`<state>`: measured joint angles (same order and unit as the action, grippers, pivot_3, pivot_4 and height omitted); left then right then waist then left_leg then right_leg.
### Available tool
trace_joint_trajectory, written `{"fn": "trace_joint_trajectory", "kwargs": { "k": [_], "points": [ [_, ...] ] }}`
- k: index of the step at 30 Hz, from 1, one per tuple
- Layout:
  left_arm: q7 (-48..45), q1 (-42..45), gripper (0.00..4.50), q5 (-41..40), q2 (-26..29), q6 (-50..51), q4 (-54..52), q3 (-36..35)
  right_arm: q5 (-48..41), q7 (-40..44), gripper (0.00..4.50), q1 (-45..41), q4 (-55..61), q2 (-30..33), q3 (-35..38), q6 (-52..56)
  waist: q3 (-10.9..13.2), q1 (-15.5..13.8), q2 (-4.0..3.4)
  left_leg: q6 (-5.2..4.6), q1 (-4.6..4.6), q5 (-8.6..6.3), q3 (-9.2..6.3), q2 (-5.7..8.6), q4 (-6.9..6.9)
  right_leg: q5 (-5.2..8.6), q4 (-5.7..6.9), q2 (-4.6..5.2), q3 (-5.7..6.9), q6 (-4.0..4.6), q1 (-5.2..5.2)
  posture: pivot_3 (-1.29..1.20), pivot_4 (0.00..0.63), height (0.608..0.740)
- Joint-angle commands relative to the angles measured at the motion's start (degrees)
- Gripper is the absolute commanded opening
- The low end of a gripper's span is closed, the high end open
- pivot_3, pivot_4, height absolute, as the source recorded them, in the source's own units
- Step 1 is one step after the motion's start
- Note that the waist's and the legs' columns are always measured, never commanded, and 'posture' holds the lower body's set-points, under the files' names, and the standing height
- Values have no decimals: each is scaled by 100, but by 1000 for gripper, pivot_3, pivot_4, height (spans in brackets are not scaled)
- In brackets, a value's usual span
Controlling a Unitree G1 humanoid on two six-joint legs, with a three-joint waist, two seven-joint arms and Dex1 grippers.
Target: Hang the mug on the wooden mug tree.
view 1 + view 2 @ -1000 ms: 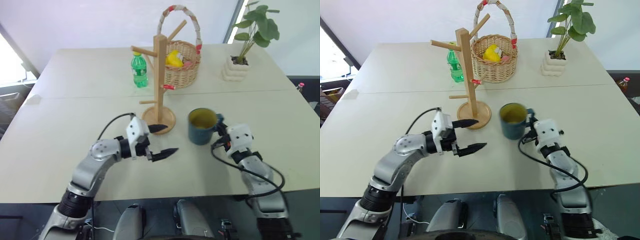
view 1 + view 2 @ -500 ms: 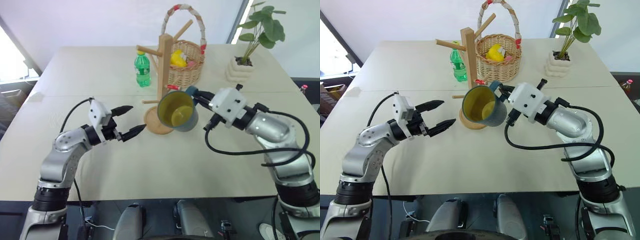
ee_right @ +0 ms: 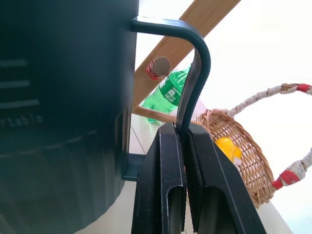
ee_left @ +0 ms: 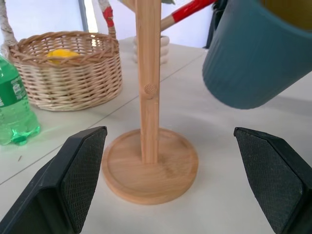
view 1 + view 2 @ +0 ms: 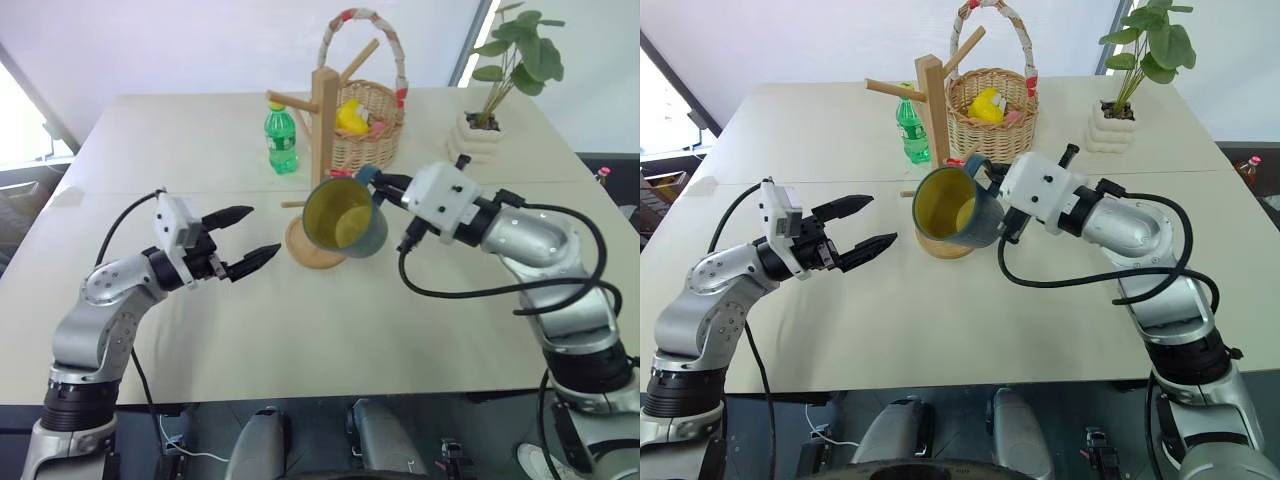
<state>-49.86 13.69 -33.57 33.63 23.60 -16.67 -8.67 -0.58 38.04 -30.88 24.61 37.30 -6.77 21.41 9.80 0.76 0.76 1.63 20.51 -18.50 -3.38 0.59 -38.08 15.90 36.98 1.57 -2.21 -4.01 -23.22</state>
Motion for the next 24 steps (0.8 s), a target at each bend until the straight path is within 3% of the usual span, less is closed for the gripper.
{"fn": "trace_joint_trajectory", "kwargs": {
  "k": [1,16,19,23,24],
  "points": [
    [1,16,4500,-279,93,130,-288,-181,168,-82,52,-217,14,-58,-67,-10,0,-2,0,0,0,0,0,0,0,0,0,0,0,0,-1,0,150,740],
    [96,152,4500,-600,178,430,-492,-221,723,-187,52,-657,-761,-367,-511,-100,0,-2,0,0,2,0,1,0,1,0,0,0,0,0,-3,0,150,740],
    [115,155,4500,-600,176,421,-492,-214,758,-218,822,-690,-794,-410,-477,-127,0,-4,0,0,2,0,1,1,1,0,0,1,0,0,-3,0,150,740],
    [139,150,4500,-596,178,410,-480,-218,752,-192,2665,-697,-683,-282,-304,-258,0,1,0,0,2,0,0,1,1,0,0,0,0,1,-3,0,150,740],
    [147,139,4500,-598,179,408,-469,-233,676,-132,2665,-667,-597,-189,-178,-281,0,1,-1,0,2,0,1,0,1,0,0,0,0,0,-4,0,150,740]
  ]
}}
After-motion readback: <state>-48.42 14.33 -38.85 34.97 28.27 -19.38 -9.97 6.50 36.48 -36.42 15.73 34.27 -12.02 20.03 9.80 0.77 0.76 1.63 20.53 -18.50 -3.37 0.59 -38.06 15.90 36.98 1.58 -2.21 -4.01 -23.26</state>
